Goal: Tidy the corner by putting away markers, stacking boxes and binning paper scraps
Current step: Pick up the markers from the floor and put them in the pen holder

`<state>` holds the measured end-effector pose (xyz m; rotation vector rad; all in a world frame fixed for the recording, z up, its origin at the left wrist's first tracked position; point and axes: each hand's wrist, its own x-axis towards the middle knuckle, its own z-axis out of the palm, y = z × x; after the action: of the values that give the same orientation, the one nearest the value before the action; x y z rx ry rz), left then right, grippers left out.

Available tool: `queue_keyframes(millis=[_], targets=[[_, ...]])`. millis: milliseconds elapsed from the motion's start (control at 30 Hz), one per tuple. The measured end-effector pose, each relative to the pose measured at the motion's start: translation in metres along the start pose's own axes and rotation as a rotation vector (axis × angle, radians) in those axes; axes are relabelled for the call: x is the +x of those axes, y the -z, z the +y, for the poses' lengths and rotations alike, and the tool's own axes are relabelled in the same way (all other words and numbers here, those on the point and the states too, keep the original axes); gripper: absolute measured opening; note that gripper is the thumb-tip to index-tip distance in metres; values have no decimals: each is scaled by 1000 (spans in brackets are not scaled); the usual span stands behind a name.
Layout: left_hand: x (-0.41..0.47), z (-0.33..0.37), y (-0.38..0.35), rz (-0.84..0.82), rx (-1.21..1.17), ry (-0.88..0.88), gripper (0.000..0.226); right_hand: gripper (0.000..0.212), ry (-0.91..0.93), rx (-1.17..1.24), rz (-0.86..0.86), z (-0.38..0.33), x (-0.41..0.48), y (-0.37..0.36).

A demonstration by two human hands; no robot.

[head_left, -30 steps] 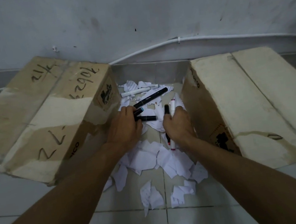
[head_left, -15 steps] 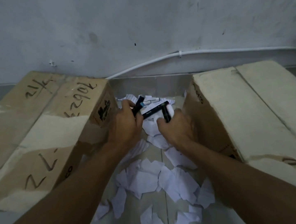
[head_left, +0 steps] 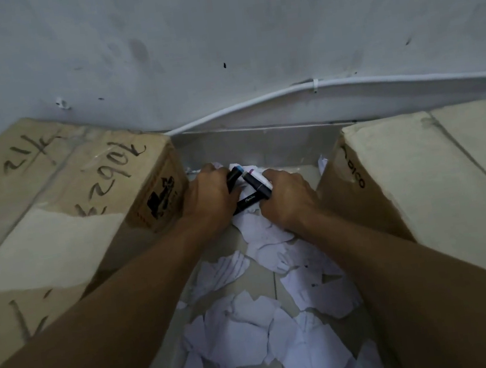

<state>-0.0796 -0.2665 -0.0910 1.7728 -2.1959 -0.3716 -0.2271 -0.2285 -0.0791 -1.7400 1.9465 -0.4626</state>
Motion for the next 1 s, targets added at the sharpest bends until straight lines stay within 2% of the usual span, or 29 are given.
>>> queue_keyframes(millis=[167, 367, 467, 600, 767, 1000], targets=[[2, 4, 0, -37, 52, -20, 41, 36, 15, -87, 14, -1, 0, -5], [3, 10, 2, -98, 153, 43, 40, 33, 131, -267, 49, 2, -12, -3], [-1, 16, 9, -100, 81, 38, 43, 36, 201, -366, 93, 0, -23, 3], [-7, 24, 19, 9, -67, 91, 33, 31, 243, -437, 156, -8, -34, 20], [-22, 36, 39, 128, -139, 169, 31, 35, 262, -412, 179, -19, -56, 46], [-62, 51, 83, 218, -449, 311, 27, 36, 377, -297, 244, -22, -93, 58]])
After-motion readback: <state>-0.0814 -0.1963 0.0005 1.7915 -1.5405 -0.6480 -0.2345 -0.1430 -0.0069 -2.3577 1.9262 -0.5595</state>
